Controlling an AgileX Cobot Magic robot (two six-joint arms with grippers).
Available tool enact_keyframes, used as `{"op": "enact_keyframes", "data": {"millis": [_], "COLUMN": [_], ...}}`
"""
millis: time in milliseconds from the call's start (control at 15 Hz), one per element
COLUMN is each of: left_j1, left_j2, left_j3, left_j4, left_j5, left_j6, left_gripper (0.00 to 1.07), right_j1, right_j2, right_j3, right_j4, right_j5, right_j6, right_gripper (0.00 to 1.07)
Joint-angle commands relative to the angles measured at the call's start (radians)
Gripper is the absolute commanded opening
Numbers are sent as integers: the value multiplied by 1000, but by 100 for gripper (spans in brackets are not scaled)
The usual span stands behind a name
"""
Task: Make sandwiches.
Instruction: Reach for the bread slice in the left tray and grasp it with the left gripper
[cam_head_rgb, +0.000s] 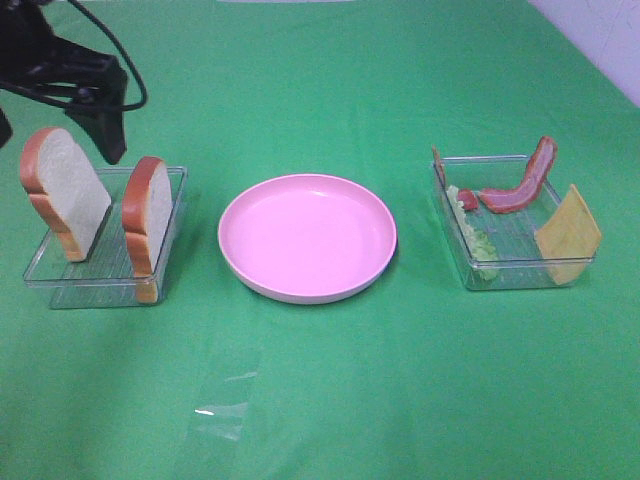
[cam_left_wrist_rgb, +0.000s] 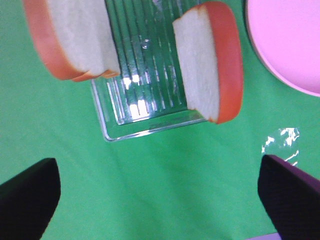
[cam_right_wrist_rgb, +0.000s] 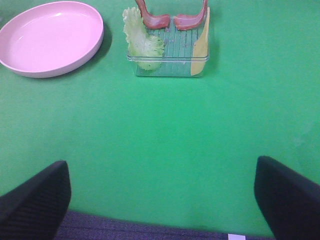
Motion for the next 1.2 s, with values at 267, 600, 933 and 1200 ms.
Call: {"op": "enact_keyframes", "data": {"millis": [267,600,933,1200], "left_j1": [-23,-23,-23,-23], "left_j2": [261,368,375,371], "left_j3": [-147,-150,-150,-150], "left_j4": [-96,-84,-50,-49], "left_j5": [61,55,14,14], "left_j6": [-43,-26,-19,-20], "left_gripper": [101,101,69,52], "right_j1": [-8,-8,-8,-8], "right_j2": [-32,-32,-32,-32], "right_j3": [2,2,2,2], "right_j4": [-7,-7,-4,-4], "right_j5": [-3,-3,-3,-3], "right_j6": [-1,-1,-1,-1], "right_gripper": [96,96,96,96]}}
